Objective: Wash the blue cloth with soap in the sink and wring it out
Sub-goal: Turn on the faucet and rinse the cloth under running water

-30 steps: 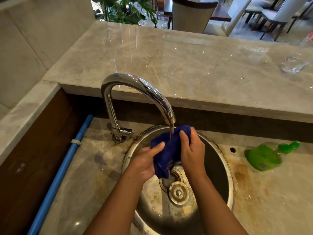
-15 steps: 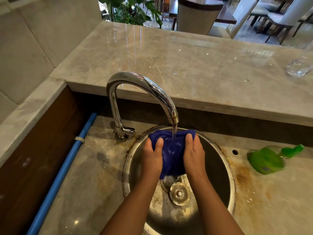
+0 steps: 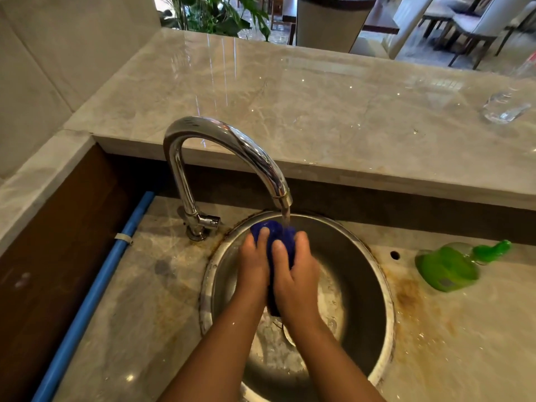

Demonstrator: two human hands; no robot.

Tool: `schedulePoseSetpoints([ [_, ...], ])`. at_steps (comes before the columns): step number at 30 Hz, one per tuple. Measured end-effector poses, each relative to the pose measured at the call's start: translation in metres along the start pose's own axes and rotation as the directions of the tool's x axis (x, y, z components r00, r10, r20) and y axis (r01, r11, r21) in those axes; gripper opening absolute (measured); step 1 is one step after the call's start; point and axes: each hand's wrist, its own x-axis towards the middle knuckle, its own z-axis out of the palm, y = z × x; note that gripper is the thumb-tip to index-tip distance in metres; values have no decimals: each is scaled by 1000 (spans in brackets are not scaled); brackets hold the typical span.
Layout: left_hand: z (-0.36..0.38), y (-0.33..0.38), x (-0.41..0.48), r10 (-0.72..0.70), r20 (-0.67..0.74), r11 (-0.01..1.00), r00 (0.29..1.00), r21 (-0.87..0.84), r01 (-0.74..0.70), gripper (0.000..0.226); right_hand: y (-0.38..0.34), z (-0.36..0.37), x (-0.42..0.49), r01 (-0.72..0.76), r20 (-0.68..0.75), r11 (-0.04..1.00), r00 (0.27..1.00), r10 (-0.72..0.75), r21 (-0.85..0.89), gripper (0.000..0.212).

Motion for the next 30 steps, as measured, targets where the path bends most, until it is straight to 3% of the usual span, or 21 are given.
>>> schedulePoseSetpoints([
  [4,5,-2,-7,-140,119,969,983,-190,161,34,15,12,19,-36,-12,996,999,35,-81,24],
  [10,-3,6,-14,-88,276,941,957,-291,170,21,39,2,55,-301,-48,953,952,302,21,23],
  [13,-9,8,-1,-106,222,937,969,-304,172,38,34,-5,54,-329,-103,938,935,340,107,22],
  [15,-11,5,10,-95,98,987,991,-119,107,46,22,-10,46,-287,-100,939,946,309,188,19],
  [17,-10,2,16,27,55,991,998,127,-34,33,9,-7,35,-202,-74,956,972,222,212,16],
  [19,-4,2,15,82,36,979,996,184,-87,24,0,2,23,-141,-52,971,987,154,195,15],
  [23,6,8,5,-205,115,957,972,-184,224,33,5,19,22,-40,-64,999,997,40,4,17],
  [25,1,8,0,-204,172,938,964,-249,242,31,12,17,32,-27,-34,996,999,24,-82,19],
  [30,-13,11,-8,-88,356,921,930,-327,212,24,35,3,51,-207,-43,976,978,205,-66,16],
])
